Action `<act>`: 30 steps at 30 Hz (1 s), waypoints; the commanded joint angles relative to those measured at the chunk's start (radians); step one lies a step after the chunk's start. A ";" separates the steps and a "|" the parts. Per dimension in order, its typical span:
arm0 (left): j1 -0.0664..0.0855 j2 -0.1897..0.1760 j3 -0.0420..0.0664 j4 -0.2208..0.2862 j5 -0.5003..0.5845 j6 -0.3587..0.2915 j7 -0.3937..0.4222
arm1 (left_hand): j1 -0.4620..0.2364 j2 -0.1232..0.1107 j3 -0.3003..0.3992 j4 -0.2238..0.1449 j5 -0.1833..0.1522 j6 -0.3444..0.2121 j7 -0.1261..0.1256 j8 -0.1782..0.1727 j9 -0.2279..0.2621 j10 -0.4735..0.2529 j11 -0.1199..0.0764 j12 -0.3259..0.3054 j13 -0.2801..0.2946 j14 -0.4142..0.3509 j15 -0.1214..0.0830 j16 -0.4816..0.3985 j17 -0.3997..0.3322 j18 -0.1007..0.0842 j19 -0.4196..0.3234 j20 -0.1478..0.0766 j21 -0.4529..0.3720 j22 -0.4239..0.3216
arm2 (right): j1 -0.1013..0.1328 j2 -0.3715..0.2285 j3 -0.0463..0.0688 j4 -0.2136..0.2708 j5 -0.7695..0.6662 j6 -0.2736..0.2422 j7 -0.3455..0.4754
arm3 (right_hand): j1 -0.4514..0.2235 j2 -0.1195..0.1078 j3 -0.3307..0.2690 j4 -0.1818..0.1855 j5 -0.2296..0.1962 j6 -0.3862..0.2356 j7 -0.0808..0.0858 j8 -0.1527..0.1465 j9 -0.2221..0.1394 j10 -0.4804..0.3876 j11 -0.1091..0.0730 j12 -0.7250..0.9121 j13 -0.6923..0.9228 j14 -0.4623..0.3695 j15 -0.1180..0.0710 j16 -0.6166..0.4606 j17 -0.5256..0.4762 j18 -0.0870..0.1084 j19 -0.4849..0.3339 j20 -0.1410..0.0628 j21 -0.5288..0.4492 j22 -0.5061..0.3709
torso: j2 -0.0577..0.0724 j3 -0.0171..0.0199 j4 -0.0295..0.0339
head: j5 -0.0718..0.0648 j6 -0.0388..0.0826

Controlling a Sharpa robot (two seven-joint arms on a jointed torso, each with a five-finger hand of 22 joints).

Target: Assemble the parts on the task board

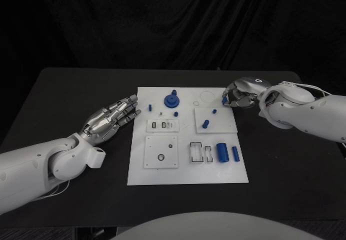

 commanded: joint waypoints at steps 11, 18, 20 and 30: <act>-0.003 -0.008 0.001 0.014 0.001 0.002 0.079 | 0.006 -0.004 0.012 -0.003 0.008 0.004 0.004 0.006 0.002 0.005 0.009 0.004 0.001 0.004 0.006 -0.004 0.000 0.006 0.002 0.009 -0.003 0.000 | 0.058 -0.051 0.005 0.202 -0.013 -0.188 0.016 | 0.008 0.002 0.002 -0.010 0.046 0.015 0.004 0.050 0.040 0.022 -0.002 0.009 0.040 0.015 -0.004 0.012 0.016 0.007 0.017 -0.005 0.018 0.140 | -0.001 0.0004 0.0010 | 0.019 -0.002; -0.003 -0.007 0.001 0.017 0.001 -0.003 0.078 | 0.006 -0.005 0.013 -0.005 0.008 0.006 0.005 0.007 0.003 0.006 0.009 0.005 0.001 0.005 0.006 -0.004 0.000 0.006 0.002 0.009 -0.003 0.000 | 0.089 -0.031 0.004 0.330 -0.044 -0.116 -0.017 | 0.010 0.003 0.004 -0.013 0.051 0.022 0.001 0.063 0.049 0.025 -0.004 0.010 0.042 0.016 -0.004 0.011 0.015 0.007 0.018 -0.005 0.018 0.140 | 0.000 -0.0006 0.0013 | 0.025 -0.001; -0.003 -0.007 0.001 0.017 0.001 -0.002 0.077 | 0.006 -0.005 0.013 -0.005 0.008 0.006 0.005 0.007 0.003 0.006 0.009 0.005 0.001 0.005 0.006 -0.004 0.000 0.006 0.002 0.009 -0.003 0.000 | 0.087 -0.010 0.004 0.345 -0.047 -0.078 -0.027 | 0.015 0.005 0.008 -0.017 0.055 0.032 0.001 0.074 0.056 0.028 -0.003 0.012 0.044 0.017 -0.005 0.011 0.015 0.008 0.018 -0.006 0.014 0.139 | 0.001 0.0005 -0.0008 | 0.030 -0.002; -0.003 -0.002 0.001 0.020 0.001 -0.001 0.071 | 0.005 -0.005 0.015 -0.005 0.009 0.007 0.006 0.007 0.003 0.007 0.011 0.006 0.001 0.005 0.007 -0.004 0.001 0.005 0.002 0.009 -0.004 0.000 | 0.026 0.095 0.003 0.312 -0.052 0.027 -0.072 | 0.015 0.007 0.011 -0.022 0.052 0.048 -0.002 0.091 0.067 0.035 0.001 0.018 0.050 0.020 -0.003 0.011 0.014 0.009 0.019 -0.006 0.007 0.137 | 0.000 -0.0003 0.0006 | 0.039 -0.001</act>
